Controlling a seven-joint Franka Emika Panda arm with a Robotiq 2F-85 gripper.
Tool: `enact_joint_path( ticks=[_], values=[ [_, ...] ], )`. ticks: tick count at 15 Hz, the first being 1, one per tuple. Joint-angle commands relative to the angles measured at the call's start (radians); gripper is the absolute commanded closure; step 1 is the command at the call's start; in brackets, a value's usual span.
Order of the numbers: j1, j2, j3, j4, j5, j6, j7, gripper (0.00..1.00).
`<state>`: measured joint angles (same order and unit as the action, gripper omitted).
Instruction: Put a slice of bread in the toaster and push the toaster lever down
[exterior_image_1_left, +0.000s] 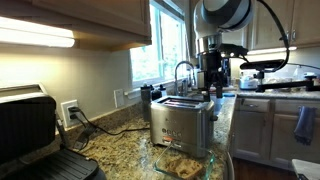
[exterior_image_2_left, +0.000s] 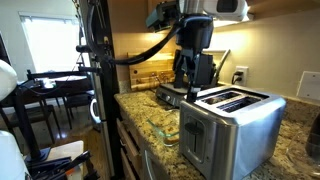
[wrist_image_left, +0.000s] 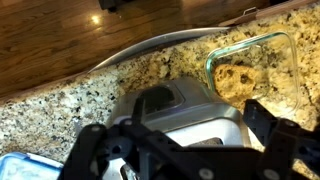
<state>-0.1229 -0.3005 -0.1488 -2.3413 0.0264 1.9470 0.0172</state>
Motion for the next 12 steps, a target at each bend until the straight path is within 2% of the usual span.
enact_joint_path(
  ticks=[1, 4, 12],
  values=[
    [-0.010, -0.064, 0.005, -0.075, -0.005, 0.031, -0.010, 0.00],
    [-0.015, -0.085, 0.000, -0.100, -0.012, 0.027, -0.014, 0.00],
    [-0.012, -0.011, -0.014, -0.008, -0.051, 0.024, -0.104, 0.00]
  ],
)
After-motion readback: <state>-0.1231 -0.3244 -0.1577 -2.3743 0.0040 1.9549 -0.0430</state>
